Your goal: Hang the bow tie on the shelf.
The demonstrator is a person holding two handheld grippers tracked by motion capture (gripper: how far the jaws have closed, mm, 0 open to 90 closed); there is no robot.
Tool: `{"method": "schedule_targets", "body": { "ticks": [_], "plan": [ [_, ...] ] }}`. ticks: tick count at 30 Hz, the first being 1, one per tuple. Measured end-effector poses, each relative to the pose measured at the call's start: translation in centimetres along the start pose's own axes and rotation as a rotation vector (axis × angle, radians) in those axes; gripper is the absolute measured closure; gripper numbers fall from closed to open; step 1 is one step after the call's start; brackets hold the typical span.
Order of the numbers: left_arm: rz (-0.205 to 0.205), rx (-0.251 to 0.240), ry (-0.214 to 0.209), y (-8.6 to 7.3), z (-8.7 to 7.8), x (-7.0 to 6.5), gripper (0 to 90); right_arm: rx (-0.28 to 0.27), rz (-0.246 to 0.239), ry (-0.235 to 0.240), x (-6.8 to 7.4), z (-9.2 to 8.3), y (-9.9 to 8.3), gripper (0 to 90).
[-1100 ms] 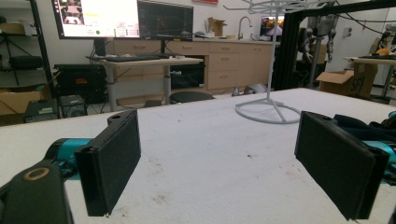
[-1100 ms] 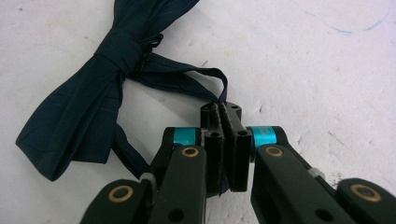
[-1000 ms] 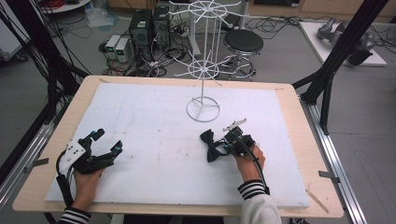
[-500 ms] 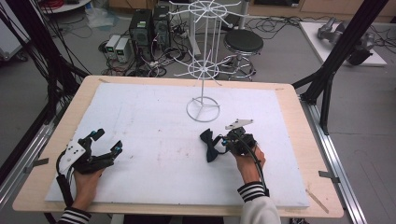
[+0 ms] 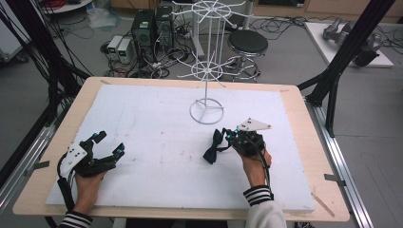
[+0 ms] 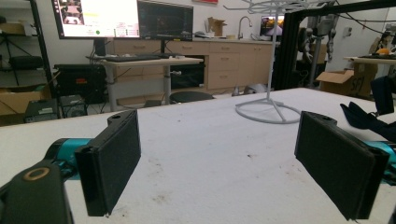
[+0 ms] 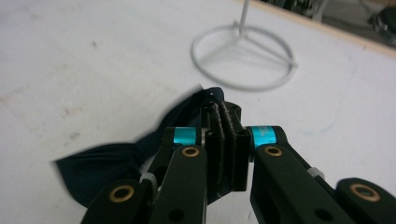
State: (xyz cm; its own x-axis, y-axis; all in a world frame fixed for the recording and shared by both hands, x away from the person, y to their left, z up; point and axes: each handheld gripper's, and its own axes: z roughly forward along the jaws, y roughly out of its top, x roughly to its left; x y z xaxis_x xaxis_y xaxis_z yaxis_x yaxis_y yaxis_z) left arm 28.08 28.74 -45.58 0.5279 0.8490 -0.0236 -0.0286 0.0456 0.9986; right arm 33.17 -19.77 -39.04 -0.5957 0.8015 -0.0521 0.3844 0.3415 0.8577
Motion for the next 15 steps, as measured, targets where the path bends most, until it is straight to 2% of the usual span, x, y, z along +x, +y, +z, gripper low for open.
{"method": "schedule_targets", "body": {
  "ticks": [5,7,15],
  "plan": [
    [0.0,0.0,0.0,0.0,0.0,0.0,14.8,-0.05,-0.018,-0.012,0.2,-0.4,0.2,88.1],
    [0.0,0.0,0.0,0.0,0.0,0.0,14.8,-0.096,-0.024,-0.002,0.3,-0.7,0.4,88.0],
    [0.001,0.0,0.0,0.0,0.0,0.0,14.8,-0.162,-0.061,0.004,0.8,-1.4,1.7,88.0]
  ]
}}
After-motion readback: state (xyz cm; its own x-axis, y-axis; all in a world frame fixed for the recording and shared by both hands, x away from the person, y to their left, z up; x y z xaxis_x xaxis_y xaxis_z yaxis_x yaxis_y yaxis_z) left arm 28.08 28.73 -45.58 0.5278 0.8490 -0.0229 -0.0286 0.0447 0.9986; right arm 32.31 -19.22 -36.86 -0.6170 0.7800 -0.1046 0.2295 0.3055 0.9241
